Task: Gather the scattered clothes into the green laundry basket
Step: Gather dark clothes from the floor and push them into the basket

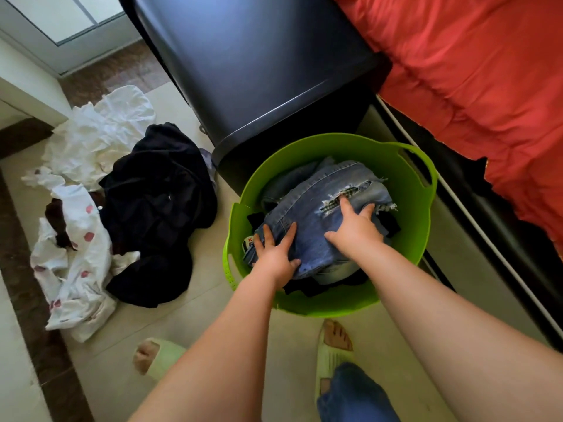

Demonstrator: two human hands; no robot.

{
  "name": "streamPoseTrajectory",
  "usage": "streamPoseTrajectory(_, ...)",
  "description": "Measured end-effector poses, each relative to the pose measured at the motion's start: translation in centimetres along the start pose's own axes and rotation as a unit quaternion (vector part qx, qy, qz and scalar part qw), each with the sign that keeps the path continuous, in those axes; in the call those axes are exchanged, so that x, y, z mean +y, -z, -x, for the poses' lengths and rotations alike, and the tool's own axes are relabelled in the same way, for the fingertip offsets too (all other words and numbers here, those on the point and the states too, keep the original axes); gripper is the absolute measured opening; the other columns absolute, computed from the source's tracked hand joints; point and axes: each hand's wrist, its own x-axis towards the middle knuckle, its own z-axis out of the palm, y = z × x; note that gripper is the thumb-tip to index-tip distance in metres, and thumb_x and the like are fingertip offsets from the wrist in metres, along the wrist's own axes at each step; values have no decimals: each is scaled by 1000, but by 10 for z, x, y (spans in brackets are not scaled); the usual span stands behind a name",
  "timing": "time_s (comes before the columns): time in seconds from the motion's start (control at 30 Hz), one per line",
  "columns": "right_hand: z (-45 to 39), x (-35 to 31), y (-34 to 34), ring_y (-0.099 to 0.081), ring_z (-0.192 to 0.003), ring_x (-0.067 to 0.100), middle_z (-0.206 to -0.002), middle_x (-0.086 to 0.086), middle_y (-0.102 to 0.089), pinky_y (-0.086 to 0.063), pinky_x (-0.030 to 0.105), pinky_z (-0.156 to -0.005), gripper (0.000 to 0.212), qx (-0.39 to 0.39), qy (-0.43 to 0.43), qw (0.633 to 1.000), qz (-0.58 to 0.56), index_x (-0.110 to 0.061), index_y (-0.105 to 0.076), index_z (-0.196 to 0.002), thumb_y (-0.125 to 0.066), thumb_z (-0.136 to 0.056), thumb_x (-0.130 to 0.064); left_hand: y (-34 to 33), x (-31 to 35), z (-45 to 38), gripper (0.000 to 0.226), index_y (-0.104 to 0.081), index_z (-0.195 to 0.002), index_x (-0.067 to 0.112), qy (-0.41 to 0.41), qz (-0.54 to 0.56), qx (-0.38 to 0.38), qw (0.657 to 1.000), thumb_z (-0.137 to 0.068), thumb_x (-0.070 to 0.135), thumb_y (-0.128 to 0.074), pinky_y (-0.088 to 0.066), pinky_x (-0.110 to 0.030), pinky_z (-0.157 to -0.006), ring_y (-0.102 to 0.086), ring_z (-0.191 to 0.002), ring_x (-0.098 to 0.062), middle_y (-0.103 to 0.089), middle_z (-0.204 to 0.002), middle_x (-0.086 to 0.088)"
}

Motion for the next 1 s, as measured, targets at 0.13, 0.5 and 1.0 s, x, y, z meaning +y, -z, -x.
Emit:
streamPoseTrajectory(0.13, 18, -35, 1, 8, -147, 40, -159, 23, 12, 1, 61, -115, 58, 118, -41, 992, -7, -36, -30, -146, -51, -93, -26, 18, -9, -9, 75, -8, -150, 48, -25, 0, -29, 999, -94, 35, -55, -8, -49, -120, 10, -146, -42, 12, -161, -12)
streamPoseTrajectory(0.5, 70, -256, -89, -22, -144, 27, -149, 7, -40, -19, 42, -118, 36, 124, 154, 978, -68, -26, -61, -123, -50, -90, -17, 185, -152, 26, 29, -66, -115, 22, -73, 130, 121, 981, -92, 19, -48, -44, -29, -77, -62, -104, -23, -69, -111, -3)
streamPoseTrajectory(1.0, -32, -378, -229, -51, -119, 27, -129, 3, -57, -48, 33, -80, 38, -16, 65, 998, -4, -25, -55, -128, -46, -91, -19, 235, -423, -23, 27, -65, -112, 23, 122, 206, 65, 969, -94, 21, -45, -44, -26, -67, -59, -87, -16, -65, -101, 2)
